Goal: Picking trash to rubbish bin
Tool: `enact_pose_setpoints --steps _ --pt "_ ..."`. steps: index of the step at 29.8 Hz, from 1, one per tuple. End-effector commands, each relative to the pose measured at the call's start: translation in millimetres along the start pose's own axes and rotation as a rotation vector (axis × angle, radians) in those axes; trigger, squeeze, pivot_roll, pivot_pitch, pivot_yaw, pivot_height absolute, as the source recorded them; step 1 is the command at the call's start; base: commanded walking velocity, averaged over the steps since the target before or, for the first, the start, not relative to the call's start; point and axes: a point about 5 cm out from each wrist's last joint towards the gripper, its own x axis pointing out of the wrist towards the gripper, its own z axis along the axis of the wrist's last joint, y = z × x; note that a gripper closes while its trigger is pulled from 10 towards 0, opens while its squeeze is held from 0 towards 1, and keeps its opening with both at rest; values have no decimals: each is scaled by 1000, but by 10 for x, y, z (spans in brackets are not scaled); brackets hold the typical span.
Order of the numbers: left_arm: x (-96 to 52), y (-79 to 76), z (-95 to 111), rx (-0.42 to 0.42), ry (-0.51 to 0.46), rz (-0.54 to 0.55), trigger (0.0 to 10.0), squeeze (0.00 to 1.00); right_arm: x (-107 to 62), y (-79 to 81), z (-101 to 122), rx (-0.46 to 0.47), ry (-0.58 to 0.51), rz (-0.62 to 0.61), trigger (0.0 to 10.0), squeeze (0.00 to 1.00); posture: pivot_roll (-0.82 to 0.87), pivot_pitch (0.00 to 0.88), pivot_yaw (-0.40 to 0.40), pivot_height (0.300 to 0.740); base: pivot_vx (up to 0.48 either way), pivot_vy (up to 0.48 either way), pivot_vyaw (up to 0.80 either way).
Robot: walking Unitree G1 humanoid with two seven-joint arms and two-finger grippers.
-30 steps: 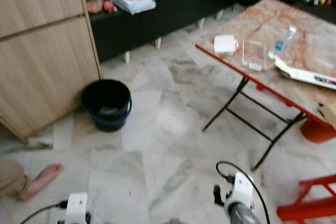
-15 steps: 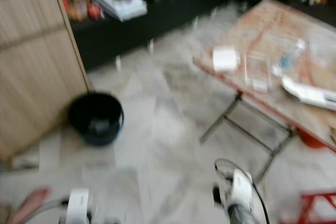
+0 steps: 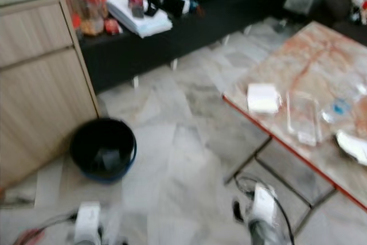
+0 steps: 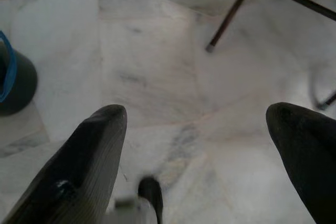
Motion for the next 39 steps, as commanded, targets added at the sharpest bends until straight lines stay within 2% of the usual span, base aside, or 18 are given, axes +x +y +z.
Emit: enact_pose_setpoints --steps 1,9,17,22,25,31,36,38,39 --pt "-35 -126 -96 3 42 -36 10000 0 -42 -170 -70 -4 23 -44 10000 0 53 151 -148 740 472 0 0" --pt "-34 -131 -91 5 41 -38 10000 0 -41 -166 -71 -8 24 -42 10000 0 54 145 -150 740 472 0 616" --pt "-31 -132 -84 3 40 -36 10000 0 -40 -163 -68 -21 26 -38 10000 0 53 156 -154 740 472 0 259" --pt "-30 -118 -87 1 42 -30 10000 0 -40 -163 -73 -15 26 -40 10000 0 57 166 -155 740 468 0 724" --pt "-33 -102 -96 -2 40 -25 10000 0 -42 -163 -85 22 25 -47 10000 0 57 166 -155 740 439 0 0" --pt "-31 -88 -94 3 37 -26 10000 0 -39 -151 -74 8 22 -39 10000 0 59 174 -152 740 0 0 0" --pt "-3 -48 9 3 -5 -4 10000 0 -19 -121 23 -23 -3 -16 10000 0 57 177 -151 740 0 0 0" --pt "40 -45 234 2 -92 0 10000 0 3 -87 156 -45 -39 8 10000 0 57 177 -151 740 0 0 0" --pt "42 -46 247 5 -97 -1 10000 0 4 -85 163 -47 -41 9 10000 0 57 177 -151 740 0 0 0"
